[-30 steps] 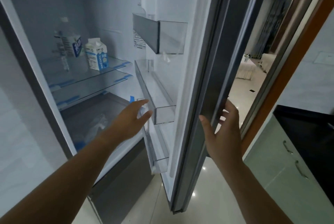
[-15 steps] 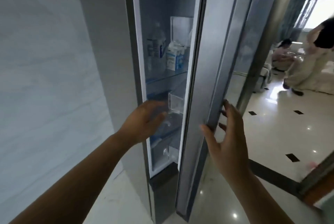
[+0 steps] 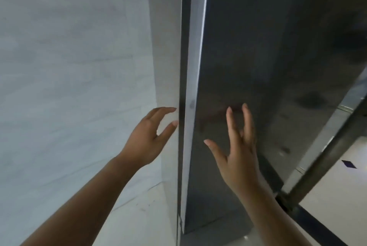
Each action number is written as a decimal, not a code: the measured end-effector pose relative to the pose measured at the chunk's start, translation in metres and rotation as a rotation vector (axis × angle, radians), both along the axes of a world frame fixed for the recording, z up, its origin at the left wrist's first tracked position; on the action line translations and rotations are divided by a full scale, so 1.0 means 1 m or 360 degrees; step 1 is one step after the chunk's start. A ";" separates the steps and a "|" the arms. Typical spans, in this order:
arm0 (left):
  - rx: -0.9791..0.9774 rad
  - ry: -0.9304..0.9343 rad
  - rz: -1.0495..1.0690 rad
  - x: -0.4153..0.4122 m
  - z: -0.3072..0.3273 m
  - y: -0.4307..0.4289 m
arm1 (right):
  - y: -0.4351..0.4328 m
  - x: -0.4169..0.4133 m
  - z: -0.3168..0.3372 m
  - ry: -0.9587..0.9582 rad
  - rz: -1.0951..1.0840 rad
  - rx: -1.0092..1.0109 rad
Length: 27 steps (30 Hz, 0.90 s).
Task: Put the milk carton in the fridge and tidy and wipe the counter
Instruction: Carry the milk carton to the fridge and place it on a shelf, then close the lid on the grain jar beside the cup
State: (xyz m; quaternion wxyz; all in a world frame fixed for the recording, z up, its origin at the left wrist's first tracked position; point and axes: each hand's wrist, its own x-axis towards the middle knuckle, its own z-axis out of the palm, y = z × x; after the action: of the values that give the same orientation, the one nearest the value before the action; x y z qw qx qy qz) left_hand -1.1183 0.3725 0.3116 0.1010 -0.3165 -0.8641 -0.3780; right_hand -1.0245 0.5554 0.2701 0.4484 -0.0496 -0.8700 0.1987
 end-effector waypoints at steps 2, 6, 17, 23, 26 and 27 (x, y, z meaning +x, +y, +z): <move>0.0119 -0.0056 0.0092 0.004 -0.002 0.007 | 0.016 -0.014 0.005 -0.0059 -0.0009 0.0064; 0.0161 -0.0077 0.0222 0.017 -0.008 0.024 | 0.032 -0.036 0.006 -0.0072 -0.0008 0.0092; 0.0198 -0.0070 0.0646 0.028 -0.023 0.064 | 0.040 -0.044 -0.005 0.0052 0.0176 0.0071; 0.0037 -0.0077 0.0774 0.054 -0.035 0.035 | 0.030 -0.030 -0.009 0.0036 0.0487 -0.0024; 0.0136 -0.0195 0.0912 0.085 -0.059 0.006 | 0.006 -0.007 -0.029 -0.0212 0.0801 -0.0088; 0.0180 -0.0259 0.0960 0.098 -0.070 -0.004 | -0.006 0.004 -0.038 -0.0344 0.0905 -0.0147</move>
State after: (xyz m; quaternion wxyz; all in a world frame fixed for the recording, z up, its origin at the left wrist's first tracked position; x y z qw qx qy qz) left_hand -1.0201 0.3688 0.2421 0.1565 -0.0087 -0.9018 -0.4026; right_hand -1.0210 0.5499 0.2322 0.2769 0.1546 -0.8818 0.3491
